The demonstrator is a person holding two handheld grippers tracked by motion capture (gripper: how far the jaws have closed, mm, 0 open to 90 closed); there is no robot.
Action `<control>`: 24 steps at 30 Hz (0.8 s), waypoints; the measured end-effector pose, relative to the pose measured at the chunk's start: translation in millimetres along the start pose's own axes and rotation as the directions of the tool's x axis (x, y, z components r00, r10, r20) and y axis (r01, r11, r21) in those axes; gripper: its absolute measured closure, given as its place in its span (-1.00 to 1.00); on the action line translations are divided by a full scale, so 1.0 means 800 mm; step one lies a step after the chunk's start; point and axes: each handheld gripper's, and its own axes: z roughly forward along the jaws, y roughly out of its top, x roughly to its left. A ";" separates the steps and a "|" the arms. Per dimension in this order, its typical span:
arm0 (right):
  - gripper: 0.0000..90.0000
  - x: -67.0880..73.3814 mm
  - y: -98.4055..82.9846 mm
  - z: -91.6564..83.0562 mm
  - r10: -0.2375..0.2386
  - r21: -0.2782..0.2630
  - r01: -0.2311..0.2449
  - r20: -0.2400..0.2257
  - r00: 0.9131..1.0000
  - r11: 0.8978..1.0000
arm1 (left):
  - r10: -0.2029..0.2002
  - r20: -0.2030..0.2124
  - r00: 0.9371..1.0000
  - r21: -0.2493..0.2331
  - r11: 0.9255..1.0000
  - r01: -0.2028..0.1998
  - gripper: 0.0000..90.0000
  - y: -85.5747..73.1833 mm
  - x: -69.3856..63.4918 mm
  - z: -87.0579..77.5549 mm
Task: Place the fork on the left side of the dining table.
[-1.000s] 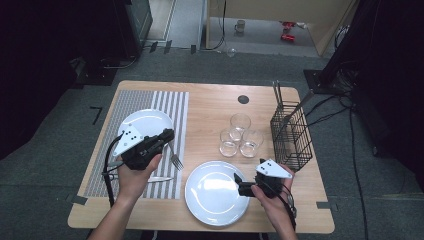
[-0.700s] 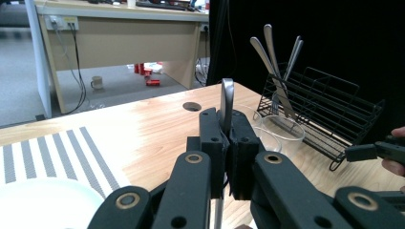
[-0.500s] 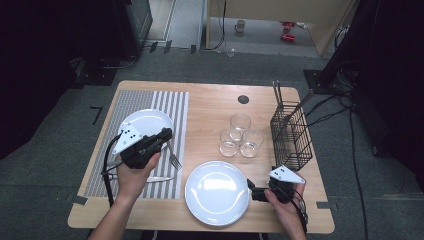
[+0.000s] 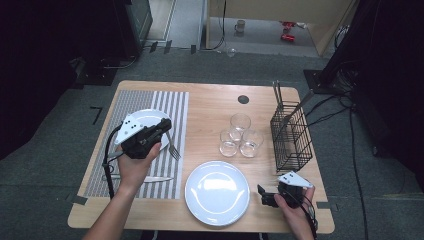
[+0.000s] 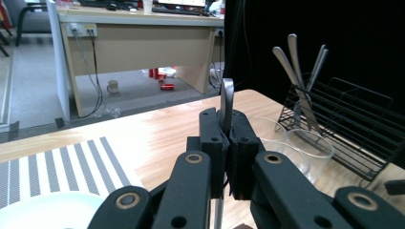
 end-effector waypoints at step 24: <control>-1.00 -0.004 -0.006 0.010 0.014 0.078 -0.019 0.070 0.997 0.997 | -0.038 -0.069 0.997 -0.016 0.999 0.037 0.97 0.005 0.034 0.049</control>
